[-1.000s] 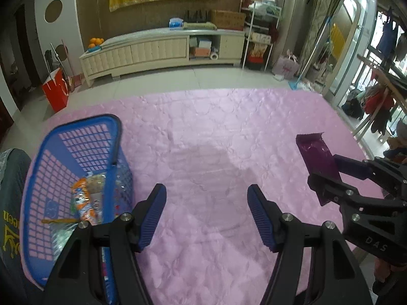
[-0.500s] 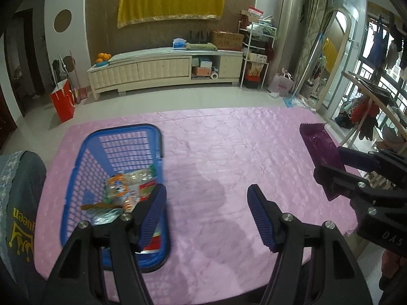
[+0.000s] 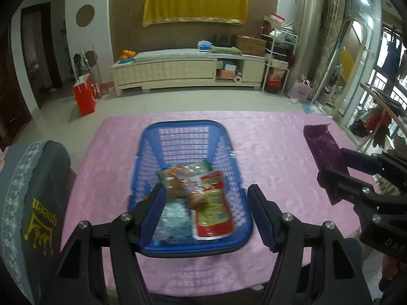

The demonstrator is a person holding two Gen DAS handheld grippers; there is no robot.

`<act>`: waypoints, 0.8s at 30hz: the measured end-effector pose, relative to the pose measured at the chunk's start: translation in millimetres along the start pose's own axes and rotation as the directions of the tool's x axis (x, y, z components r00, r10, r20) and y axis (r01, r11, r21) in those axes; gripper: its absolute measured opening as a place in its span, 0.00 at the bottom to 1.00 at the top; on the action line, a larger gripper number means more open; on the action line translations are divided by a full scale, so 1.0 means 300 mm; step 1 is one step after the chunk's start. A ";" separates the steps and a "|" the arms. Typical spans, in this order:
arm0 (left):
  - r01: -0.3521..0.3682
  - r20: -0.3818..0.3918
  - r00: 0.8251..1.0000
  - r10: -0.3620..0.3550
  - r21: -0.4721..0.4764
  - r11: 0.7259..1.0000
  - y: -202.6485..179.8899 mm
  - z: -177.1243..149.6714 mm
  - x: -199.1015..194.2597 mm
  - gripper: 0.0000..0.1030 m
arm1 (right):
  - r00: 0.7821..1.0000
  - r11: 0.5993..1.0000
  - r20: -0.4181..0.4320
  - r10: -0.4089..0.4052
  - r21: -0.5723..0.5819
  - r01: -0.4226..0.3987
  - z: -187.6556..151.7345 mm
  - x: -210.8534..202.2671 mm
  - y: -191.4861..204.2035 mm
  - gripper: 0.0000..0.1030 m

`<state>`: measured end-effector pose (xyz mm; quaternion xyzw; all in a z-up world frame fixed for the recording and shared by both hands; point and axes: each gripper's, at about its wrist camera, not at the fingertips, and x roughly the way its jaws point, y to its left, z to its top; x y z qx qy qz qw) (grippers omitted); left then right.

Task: Organize snacks
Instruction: 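Carry the purple pack over the basket with right tool and open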

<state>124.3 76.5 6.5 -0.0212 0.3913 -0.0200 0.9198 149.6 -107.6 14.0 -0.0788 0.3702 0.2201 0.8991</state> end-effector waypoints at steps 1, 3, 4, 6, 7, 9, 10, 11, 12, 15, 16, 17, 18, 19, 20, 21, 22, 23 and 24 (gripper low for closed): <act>-0.007 0.003 1.000 0.007 -0.007 1.000 0.026 -0.004 -0.003 0.62 | 1.000 1.000 -0.003 0.010 -0.003 -0.010 0.009 0.013 0.017 0.51; -0.022 0.003 1.000 0.022 -0.016 1.000 0.072 -0.013 -0.007 0.62 | 1.000 1.000 -0.009 0.024 -0.010 -0.024 0.024 0.040 0.046 0.51; -0.030 0.005 1.000 0.030 -0.019 0.999 0.088 -0.019 -0.009 0.62 | 0.999 0.999 -0.013 0.030 -0.013 -0.030 0.031 0.057 0.060 0.51; -0.047 0.006 0.999 0.047 -0.025 0.999 0.123 -0.030 -0.014 0.62 | 0.999 0.999 -0.023 0.042 -0.018 -0.042 0.039 0.085 0.089 0.51; -0.046 0.013 0.999 0.047 -0.033 0.998 0.149 -0.035 -0.017 0.62 | 0.998 0.999 -0.029 0.046 -0.023 -0.047 0.042 0.102 0.105 0.51; -0.049 0.024 0.998 0.050 -0.036 0.998 0.185 -0.038 -0.019 0.62 | 0.998 0.998 -0.048 0.047 -0.041 -0.049 0.045 0.133 0.135 0.51; -0.058 0.034 0.998 0.060 -0.042 0.997 0.205 -0.041 -0.019 0.62 | 0.997 0.997 -0.063 0.051 -0.054 -0.054 0.046 0.156 0.155 0.51; -0.066 0.038 0.997 0.068 -0.049 0.997 0.226 -0.043 -0.016 0.62 | 0.996 0.996 -0.075 0.052 -0.063 -0.056 0.047 0.171 0.167 0.51; -0.070 0.035 0.997 0.072 -0.058 0.996 0.243 -0.043 -0.010 0.62 | 0.995 0.996 -0.086 0.052 -0.072 -0.058 0.051 0.188 0.178 0.51; -0.051 0.014 0.999 0.053 -0.078 0.996 0.280 -0.041 0.016 0.62 | 0.992 0.994 -0.113 0.062 -0.080 -0.071 0.057 0.231 0.205 0.51; -0.050 0.006 0.999 0.051 -0.080 0.996 0.289 -0.040 0.027 0.62 | 0.991 0.994 -0.118 0.066 -0.078 -0.075 0.058 0.247 0.210 0.51; -0.057 -0.001 0.998 0.057 -0.079 0.995 0.296 -0.039 0.039 0.62 | 0.990 0.994 -0.125 0.069 -0.075 -0.078 0.060 0.263 0.213 0.51; -0.070 -0.009 0.998 0.069 -0.076 0.995 0.300 -0.035 0.049 0.62 | 0.989 0.994 -0.131 0.072 -0.072 -0.082 0.061 0.278 0.215 0.51; -0.102 -0.026 0.995 0.100 -0.069 0.992 0.304 -0.031 0.068 0.62 | 0.987 0.994 -0.140 0.074 -0.066 -0.083 0.061 0.296 0.217 0.51; -0.123 -0.036 0.992 0.121 -0.061 0.991 0.306 -0.026 0.082 0.62 | 0.986 0.995 -0.149 0.072 -0.064 -0.082 0.060 0.311 0.215 0.51; -0.125 -0.038 0.992 0.123 -0.055 0.991 0.308 -0.023 0.092 0.62 | 0.985 0.995 -0.158 0.069 -0.059 -0.079 0.060 0.329 0.216 0.51; -0.110 -0.036 0.994 0.108 -0.056 0.992 0.314 -0.022 0.103 0.62 | 0.982 0.995 -0.175 0.069 -0.053 -0.079 0.056 0.349 0.212 0.51; -0.092 -0.039 0.995 0.089 -0.065 0.994 0.322 -0.020 0.114 0.62 | 0.979 0.995 -0.192 0.070 -0.051 -0.081 0.054 0.368 0.211 0.51; -0.083 -0.043 0.996 0.080 -0.072 0.994 0.328 -0.019 0.121 0.62 | 0.977 0.995 -0.201 0.070 -0.054 -0.083 0.053 0.383 0.213 0.51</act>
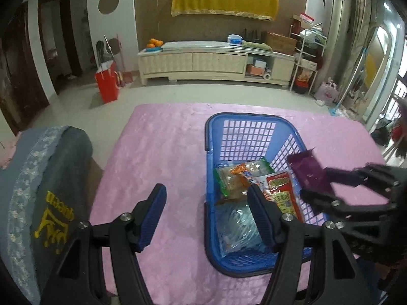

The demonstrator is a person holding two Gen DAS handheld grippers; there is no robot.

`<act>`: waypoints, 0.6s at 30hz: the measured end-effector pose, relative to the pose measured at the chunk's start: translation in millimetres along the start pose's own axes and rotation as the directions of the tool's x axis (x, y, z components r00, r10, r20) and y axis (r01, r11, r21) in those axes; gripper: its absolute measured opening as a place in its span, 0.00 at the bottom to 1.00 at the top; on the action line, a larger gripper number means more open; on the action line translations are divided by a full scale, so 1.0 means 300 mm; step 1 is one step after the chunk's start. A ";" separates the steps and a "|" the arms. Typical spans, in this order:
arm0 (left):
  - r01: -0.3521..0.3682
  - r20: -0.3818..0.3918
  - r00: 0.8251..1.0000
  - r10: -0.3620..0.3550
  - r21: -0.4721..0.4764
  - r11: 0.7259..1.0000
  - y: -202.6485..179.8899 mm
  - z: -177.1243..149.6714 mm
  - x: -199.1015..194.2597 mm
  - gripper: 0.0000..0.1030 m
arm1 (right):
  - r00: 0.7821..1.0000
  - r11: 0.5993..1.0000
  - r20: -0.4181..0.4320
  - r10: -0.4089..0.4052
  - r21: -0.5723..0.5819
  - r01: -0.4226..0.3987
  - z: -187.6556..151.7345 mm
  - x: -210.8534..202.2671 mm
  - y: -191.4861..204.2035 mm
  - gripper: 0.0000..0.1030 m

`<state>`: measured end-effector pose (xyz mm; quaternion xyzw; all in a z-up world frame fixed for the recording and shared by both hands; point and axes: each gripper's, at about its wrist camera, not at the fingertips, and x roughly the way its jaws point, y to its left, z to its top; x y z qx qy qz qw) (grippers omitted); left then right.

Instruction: Organize snacks

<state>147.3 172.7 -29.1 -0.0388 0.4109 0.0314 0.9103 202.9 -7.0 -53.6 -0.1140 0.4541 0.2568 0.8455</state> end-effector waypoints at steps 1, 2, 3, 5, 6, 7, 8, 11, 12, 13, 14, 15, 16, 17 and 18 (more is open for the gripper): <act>0.008 -0.008 1.000 -0.008 -0.010 1.000 0.007 0.003 0.013 0.62 | 1.000 1.000 -0.010 -0.002 -0.002 0.002 0.001 0.017 0.000 0.51; 0.012 -0.013 1.000 -0.012 -0.015 1.000 0.010 0.001 0.020 0.62 | 1.000 1.000 -0.021 -0.002 -0.001 0.002 0.002 0.032 -0.003 0.51; 0.016 -0.017 1.000 -0.016 -0.017 1.000 0.011 0.003 0.028 0.62 | 1.000 1.000 -0.029 0.000 0.003 0.000 0.001 0.043 -0.002 0.51; 0.027 -0.030 0.999 -0.027 -0.016 1.000 0.014 0.003 0.046 0.62 | 0.999 1.000 -0.041 0.003 0.013 -0.002 0.003 0.064 -0.005 0.51; 0.028 -0.033 0.999 -0.028 -0.012 1.000 0.015 0.005 0.053 0.62 | 0.999 1.000 -0.044 0.001 0.015 0.000 0.003 0.069 -0.008 0.51; 0.026 -0.033 0.999 -0.027 -0.010 1.000 0.016 0.003 0.058 0.62 | 0.999 1.000 -0.050 0.003 0.016 -0.002 0.005 0.075 -0.008 0.51; 0.027 -0.035 0.999 -0.027 -0.012 1.000 0.016 0.001 0.061 0.62 | 0.999 1.000 -0.054 0.009 0.018 -0.008 0.006 0.079 -0.007 0.51; 0.046 -0.047 0.998 -0.047 -0.022 0.999 0.022 -0.011 0.068 0.62 | 0.999 1.000 -0.054 0.005 0.001 -0.004 0.001 0.082 0.009 0.52; 0.046 -0.048 0.998 -0.047 -0.024 0.999 0.022 -0.012 0.068 0.62 | 0.999 1.000 -0.051 0.004 -0.003 -0.004 -0.003 0.079 0.013 0.52; 0.044 -0.047 0.998 -0.045 -0.025 0.999 0.021 -0.015 0.065 0.62 | 0.999 1.000 -0.048 0.007 -0.003 -0.007 -0.006 0.077 0.015 0.52; 0.043 -0.045 0.998 -0.044 -0.024 0.999 0.016 -0.015 0.063 0.62 | 0.999 1.000 -0.046 0.012 0.001 -0.012 -0.008 0.074 0.015 0.53; 0.044 -0.042 0.998 -0.045 -0.026 0.999 0.013 -0.016 0.059 0.62 | 0.999 1.000 -0.041 0.021 0.006 -0.021 -0.011 0.067 0.014 0.54; 0.048 -0.036 0.998 -0.049 -0.029 0.998 0.012 -0.017 0.052 0.62 | 0.999 1.000 -0.038 0.024 0.009 -0.023 -0.011 0.066 0.016 0.59; 0.052 -0.030 0.998 -0.053 -0.032 0.998 0.011 -0.018 0.044 0.62 | 0.999 1.000 -0.030 0.021 0.009 -0.021 -0.012 0.058 0.015 0.64; 0.053 -0.025 0.998 -0.054 -0.033 0.998 0.014 -0.020 0.040 0.62 | 1.000 1.000 -0.017 0.017 0.006 -0.017 -0.009 0.051 0.016 0.66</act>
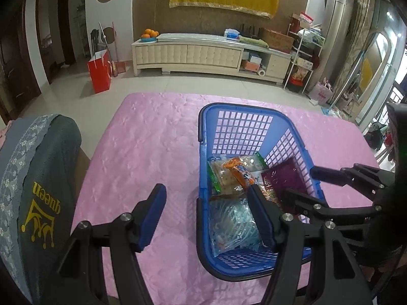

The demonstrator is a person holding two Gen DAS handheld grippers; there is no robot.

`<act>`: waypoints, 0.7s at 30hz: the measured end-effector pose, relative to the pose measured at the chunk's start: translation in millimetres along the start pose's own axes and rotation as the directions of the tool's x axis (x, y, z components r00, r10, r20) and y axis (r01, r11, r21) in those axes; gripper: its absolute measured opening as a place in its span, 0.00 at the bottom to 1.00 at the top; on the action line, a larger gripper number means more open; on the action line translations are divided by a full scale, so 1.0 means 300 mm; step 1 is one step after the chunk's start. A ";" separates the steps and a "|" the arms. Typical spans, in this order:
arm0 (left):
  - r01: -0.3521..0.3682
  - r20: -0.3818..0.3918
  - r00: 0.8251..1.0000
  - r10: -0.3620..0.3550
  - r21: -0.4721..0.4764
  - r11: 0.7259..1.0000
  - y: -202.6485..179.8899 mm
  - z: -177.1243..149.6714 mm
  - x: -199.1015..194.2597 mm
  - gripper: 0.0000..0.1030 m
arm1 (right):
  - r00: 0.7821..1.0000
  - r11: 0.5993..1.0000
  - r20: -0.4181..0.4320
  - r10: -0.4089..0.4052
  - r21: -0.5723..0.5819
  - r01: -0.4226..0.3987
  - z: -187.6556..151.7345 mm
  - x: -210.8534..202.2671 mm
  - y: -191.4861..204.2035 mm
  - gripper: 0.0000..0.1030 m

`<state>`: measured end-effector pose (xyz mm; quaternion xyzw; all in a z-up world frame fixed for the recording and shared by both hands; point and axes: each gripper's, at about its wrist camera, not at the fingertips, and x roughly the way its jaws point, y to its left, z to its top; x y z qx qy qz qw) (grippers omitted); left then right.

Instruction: Organize snacks

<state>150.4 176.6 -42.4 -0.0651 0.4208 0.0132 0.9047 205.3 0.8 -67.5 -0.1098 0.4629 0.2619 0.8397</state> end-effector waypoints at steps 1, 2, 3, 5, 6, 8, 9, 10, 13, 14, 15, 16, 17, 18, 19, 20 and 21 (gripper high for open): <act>0.000 0.007 1.000 0.000 -0.002 1.000 -0.001 -0.001 -0.010 0.62 | 1.000 1.000 0.020 -0.008 -0.002 0.008 0.000 -0.014 0.001 0.69; 0.003 0.015 1.000 -0.003 -0.004 1.000 -0.001 -0.002 -0.020 0.62 | 0.999 1.000 0.039 -0.019 -0.003 0.019 -0.003 -0.033 -0.001 0.70; 0.007 0.024 1.000 -0.007 -0.008 1.000 -0.001 -0.003 -0.033 0.62 | 0.998 1.000 0.055 -0.026 -0.001 0.026 -0.005 -0.048 -0.004 0.70; 0.033 0.071 0.997 -0.032 -0.019 0.999 -0.014 -0.005 -0.071 0.62 | 0.995 0.999 0.093 -0.047 0.027 0.045 -0.016 -0.096 -0.020 0.70; 0.042 0.092 0.995 -0.040 -0.025 0.999 -0.017 -0.011 -0.088 0.62 | 0.992 0.997 0.113 -0.056 0.054 0.051 -0.023 -0.123 -0.031 0.70; 0.067 0.139 0.988 -0.063 -0.022 0.998 -0.039 -0.024 -0.132 0.62 | 0.985 0.994 0.161 -0.064 0.102 0.048 -0.047 -0.187 -0.052 0.70; 0.069 0.155 0.986 -0.066 -0.018 0.997 -0.051 -0.028 -0.148 0.62 | 0.979 0.991 0.184 -0.084 0.114 0.064 -0.064 -0.227 -0.059 0.70; 0.069 0.180 0.981 -0.066 -0.012 0.998 -0.068 -0.034 -0.174 0.62 | 0.974 0.989 0.200 -0.104 0.122 0.081 -0.072 -0.254 -0.064 0.70; 0.061 0.249 0.966 -0.066 0.029 0.998 -0.137 -0.052 -0.255 0.67 | 0.954 0.982 0.256 -0.156 0.143 0.122 -0.108 -0.351 -0.082 0.70; 0.059 0.263 0.962 -0.068 0.040 0.997 -0.151 -0.054 -0.272 0.80 | 0.946 0.979 0.273 -0.174 0.153 0.136 -0.122 -0.387 -0.091 0.70; 0.059 0.290 0.954 -0.074 0.061 0.996 -0.179 -0.062 -0.306 0.83 | 0.940 0.976 0.286 -0.186 0.160 0.145 -0.134 -0.412 -0.100 0.70; 0.059 0.308 0.948 -0.080 0.076 0.995 -0.201 -0.069 -0.330 0.83 | 0.933 0.974 0.301 -0.197 0.168 0.152 -0.149 -0.445 -0.108 0.71; 0.059 0.317 0.945 -0.082 0.083 0.995 -0.217 -0.072 -0.347 0.83 | 0.929 0.973 0.312 -0.199 0.174 0.150 -0.159 -0.468 -0.115 0.71; 0.062 0.326 0.941 -0.089 0.091 0.994 -0.238 -0.080 -0.366 0.83 | 0.923 0.971 0.326 -0.204 0.186 0.148 -0.176 -0.500 -0.124 0.71; 0.066 0.337 0.936 -0.098 0.103 0.992 -0.263 -0.088 -0.389 0.83 | 0.920 0.970 0.333 -0.209 0.192 0.151 -0.188 -0.517 -0.126 0.71; 0.064 0.347 0.933 -0.099 0.111 0.992 -0.278 -0.095 -0.406 0.84 | 0.914 0.968 0.340 -0.221 0.192 0.162 -0.199 -0.535 -0.128 0.71; 0.058 0.358 0.928 -0.098 0.120 0.991 -0.298 -0.102 -0.424 0.86 | 0.908 0.965 0.346 -0.237 0.189 0.180 -0.212 -0.553 -0.127 0.71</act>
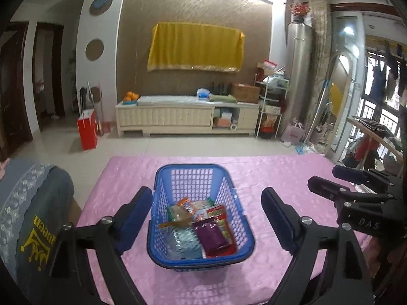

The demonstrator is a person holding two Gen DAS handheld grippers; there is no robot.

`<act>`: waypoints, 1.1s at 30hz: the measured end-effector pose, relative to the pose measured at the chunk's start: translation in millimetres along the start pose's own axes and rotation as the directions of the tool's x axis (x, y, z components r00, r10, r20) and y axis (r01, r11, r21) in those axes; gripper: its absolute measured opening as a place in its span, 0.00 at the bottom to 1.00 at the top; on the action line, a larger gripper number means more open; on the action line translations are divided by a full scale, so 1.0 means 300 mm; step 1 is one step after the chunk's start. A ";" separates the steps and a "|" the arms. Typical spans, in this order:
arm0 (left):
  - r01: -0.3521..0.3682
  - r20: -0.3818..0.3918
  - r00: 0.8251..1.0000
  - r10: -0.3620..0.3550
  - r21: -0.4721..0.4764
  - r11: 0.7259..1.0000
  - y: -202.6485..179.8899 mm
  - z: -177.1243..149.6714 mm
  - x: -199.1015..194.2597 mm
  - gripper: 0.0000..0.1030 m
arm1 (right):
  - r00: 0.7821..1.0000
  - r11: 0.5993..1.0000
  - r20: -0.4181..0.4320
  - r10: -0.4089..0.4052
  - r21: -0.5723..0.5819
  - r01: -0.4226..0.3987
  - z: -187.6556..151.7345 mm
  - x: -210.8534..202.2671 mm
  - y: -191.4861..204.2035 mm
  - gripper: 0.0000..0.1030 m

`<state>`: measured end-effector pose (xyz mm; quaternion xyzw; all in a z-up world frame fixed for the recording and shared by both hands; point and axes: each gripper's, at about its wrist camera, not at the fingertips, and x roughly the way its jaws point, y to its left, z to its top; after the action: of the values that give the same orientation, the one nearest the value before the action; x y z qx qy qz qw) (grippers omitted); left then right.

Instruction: Organize snacks

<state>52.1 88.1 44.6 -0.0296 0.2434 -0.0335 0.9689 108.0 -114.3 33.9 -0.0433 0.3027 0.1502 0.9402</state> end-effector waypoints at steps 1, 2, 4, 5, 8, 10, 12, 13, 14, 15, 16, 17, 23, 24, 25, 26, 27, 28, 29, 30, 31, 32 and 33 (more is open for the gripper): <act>-0.004 0.013 1.000 0.004 0.012 1.000 -0.022 0.002 -0.020 0.88 | 1.000 1.000 0.015 -0.020 -0.017 0.020 -0.004 -0.025 -0.002 0.71; -0.007 0.024 1.000 0.007 0.019 1.000 -0.039 0.003 -0.037 0.90 | 0.999 0.999 0.029 -0.033 -0.031 0.034 -0.007 -0.048 -0.005 0.71; -0.015 0.037 0.999 0.014 0.018 1.000 -0.068 0.006 -0.073 0.96 | 0.997 0.998 0.062 -0.049 -0.036 0.051 -0.010 -0.092 -0.018 0.73; -0.017 0.039 0.999 0.016 0.015 1.000 -0.080 0.008 -0.085 0.99 | 0.996 0.998 0.076 -0.055 -0.034 0.057 -0.013 -0.115 -0.023 0.80; -0.018 0.051 0.999 0.017 0.026 0.999 -0.120 0.008 -0.127 0.99 | 0.991 0.997 0.112 -0.072 -0.029 0.075 -0.029 -0.164 -0.045 0.92; -0.023 0.062 0.998 0.020 0.040 0.999 -0.145 0.004 -0.158 0.99 | 0.990 0.997 0.122 -0.072 -0.021 0.075 -0.038 -0.192 -0.056 0.98; -0.016 0.068 0.998 0.012 0.054 0.998 -0.175 -0.005 -0.192 0.99 | 0.990 0.998 0.123 -0.066 -0.008 0.068 -0.046 -0.212 -0.069 1.00; -0.013 0.073 0.997 0.008 0.062 0.998 -0.193 -0.009 -0.213 0.99 | 0.990 0.998 0.125 -0.061 -0.001 0.062 -0.051 -0.224 -0.075 1.00; -0.012 0.076 0.997 0.007 0.066 0.998 -0.202 -0.014 -0.223 0.99 | 0.990 0.998 0.126 -0.057 0.002 0.057 -0.055 -0.233 -0.077 1.00; -0.013 0.080 0.997 0.007 0.072 0.997 -0.214 -0.017 -0.236 0.99 | 0.990 0.999 0.128 -0.053 0.003 0.053 -0.059 -0.242 -0.077 1.00; -0.017 0.084 0.996 0.010 0.075 0.997 -0.226 -0.022 -0.253 0.99 | 0.990 0.999 0.131 -0.052 0.002 0.052 -0.064 -0.254 -0.077 1.00; -0.016 0.087 0.996 0.010 0.076 0.997 -0.231 -0.030 -0.267 0.99 | 0.990 0.999 0.133 -0.053 0.002 0.053 -0.069 -0.264 -0.074 1.00; -0.023 0.103 0.995 0.015 0.070 0.997 -0.255 -0.049 -0.336 0.99 | 0.986 0.999 0.163 -0.043 0.006 0.043 -0.100 -0.348 -0.078 1.00; -0.027 0.105 0.994 0.019 0.067 0.997 -0.258 -0.051 -0.341 0.99 | 0.985 0.999 0.168 -0.042 0.004 0.041 -0.109 -0.361 -0.078 1.00; -0.029 0.108 0.994 0.021 0.067 0.997 -0.260 -0.052 -0.348 0.99 | 0.984 0.999 0.173 -0.038 0.002 0.039 -0.112 -0.371 -0.077 1.00; -0.030 0.110 0.994 0.023 0.067 0.997 -0.261 -0.048 -0.350 0.99 | 0.983 0.999 0.179 -0.035 0.001 0.036 -0.115 -0.381 -0.075 1.00; -0.031 0.114 0.993 0.024 0.067 0.997 -0.265 -0.048 -0.353 0.99 | 0.983 0.999 0.183 -0.033 0.000 0.033 -0.117 -0.385 -0.074 1.00; -0.033 0.118 0.993 0.025 0.067 0.997 -0.267 -0.048 -0.359 0.99 | 0.982 1.000 0.186 -0.028 0.002 0.028 -0.120 -0.392 -0.074 1.00; -0.035 0.120 0.992 0.027 0.063 0.997 -0.269 -0.047 -0.363 0.99 | 0.982 1.000 0.190 -0.024 0.006 0.023 -0.121 -0.397 -0.075 1.00; -0.034 0.122 0.992 0.026 0.061 0.998 -0.269 -0.047 -0.367 0.99 | 0.981 1.000 0.194 -0.021 0.009 0.019 -0.129 -0.408 -0.075 1.00; -0.028 0.123 0.992 0.020 0.060 0.998 -0.269 -0.047 -0.370 0.99 | 0.981 1.000 0.195 -0.019 0.009 0.017 -0.130 -0.413 -0.075 1.00; -0.027 0.123 0.992 0.019 0.061 0.998 -0.270 -0.049 -0.373 0.99 | 0.980 1.000 0.196 -0.017 0.009 0.016 -0.129 -0.415 -0.074 1.00; -0.027 0.126 0.992 0.019 0.065 0.998 -0.275 -0.050 -0.376 0.99 | 0.980 1.000 0.199 -0.016 0.007 0.015 -0.129 -0.420 -0.074 1.00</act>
<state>-58.4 14.3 90.4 0.0036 0.1814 -0.0285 0.9830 -4.0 -174.6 75.6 -0.0276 0.2071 0.1457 0.9670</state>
